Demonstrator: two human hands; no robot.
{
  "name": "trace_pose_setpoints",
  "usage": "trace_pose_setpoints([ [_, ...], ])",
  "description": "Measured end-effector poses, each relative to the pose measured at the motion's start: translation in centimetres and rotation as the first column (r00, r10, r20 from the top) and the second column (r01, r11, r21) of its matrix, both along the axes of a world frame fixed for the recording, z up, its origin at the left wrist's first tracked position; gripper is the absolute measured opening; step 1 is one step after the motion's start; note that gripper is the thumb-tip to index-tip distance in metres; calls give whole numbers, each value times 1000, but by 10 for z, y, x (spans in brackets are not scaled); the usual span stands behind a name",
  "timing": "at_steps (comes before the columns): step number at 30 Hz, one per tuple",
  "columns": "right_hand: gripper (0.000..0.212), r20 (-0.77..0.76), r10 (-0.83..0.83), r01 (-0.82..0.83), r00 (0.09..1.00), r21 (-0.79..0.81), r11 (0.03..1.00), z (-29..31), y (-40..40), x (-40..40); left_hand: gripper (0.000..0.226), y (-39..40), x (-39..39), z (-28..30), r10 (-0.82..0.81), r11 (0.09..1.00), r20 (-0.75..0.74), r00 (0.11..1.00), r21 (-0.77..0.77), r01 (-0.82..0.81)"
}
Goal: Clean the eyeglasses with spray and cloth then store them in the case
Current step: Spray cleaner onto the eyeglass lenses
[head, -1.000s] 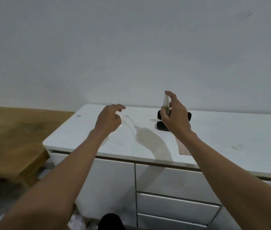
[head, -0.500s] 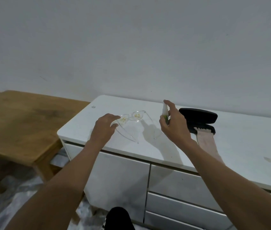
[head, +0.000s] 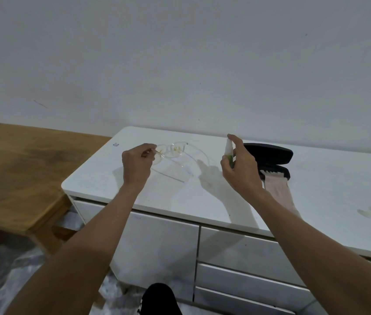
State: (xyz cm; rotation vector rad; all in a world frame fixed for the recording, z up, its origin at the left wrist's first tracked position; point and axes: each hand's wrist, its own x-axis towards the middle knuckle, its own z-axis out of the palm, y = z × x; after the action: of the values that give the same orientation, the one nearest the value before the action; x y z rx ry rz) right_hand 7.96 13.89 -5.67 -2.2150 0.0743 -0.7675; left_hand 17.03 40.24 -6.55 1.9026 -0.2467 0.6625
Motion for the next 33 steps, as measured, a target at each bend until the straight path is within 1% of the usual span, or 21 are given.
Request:
trace_pose_setpoints([
  [3,58,16,-45,44,999,19,999,-3,-6,-2,19,-7,5,16,2,982,-46,999,-190,-11],
  [6,59,24,-76,74,997,53,996,-4,-11,-7,22,-13,7,33,-88,923,-111,990,-383,39],
  [8,59,16,-55,54,998,72,996,-4,-14,-11,25,-16,6,44,-148,880,-120,982,-468,76],
  [10,59,21,-17,15,1000,109,994,-1,-13,-15,24,-20,6,52,-167,852,-127,978,-517,78],
  [12,60,71,2,-10,997,114,993,3,-10,-16,22,-25,6,58,-187,835,-138,973,-545,83],
  [15,59,124,16,-26,992,80,996,14,-2,-17,19,-34,3,64,-218,829,-163,962,-551,94],
  [20,51,117,59,-61,991,16,998,29,11,-15,9,-47,-6,72,-262,817,-174,949,-563,122],
  [23,52,110,114,-110,987,-40,993,34,15,-14,8,-53,-11,76,-288,811,-176,941,-567,142],
  [27,50,106,113,-106,988,-73,992,40,18,-14,9,-59,-17,81,-307,809,-171,936,-565,162],
  [30,47,81,137,-133,987,-46,990,43,19,-17,12,-61,-18,84,-306,813,-175,936,-559,162],
  [33,48,72,117,-115,990,-30,993,45,20,-17,14,-60,-19,85,-308,812,-180,934,-562,160],
])
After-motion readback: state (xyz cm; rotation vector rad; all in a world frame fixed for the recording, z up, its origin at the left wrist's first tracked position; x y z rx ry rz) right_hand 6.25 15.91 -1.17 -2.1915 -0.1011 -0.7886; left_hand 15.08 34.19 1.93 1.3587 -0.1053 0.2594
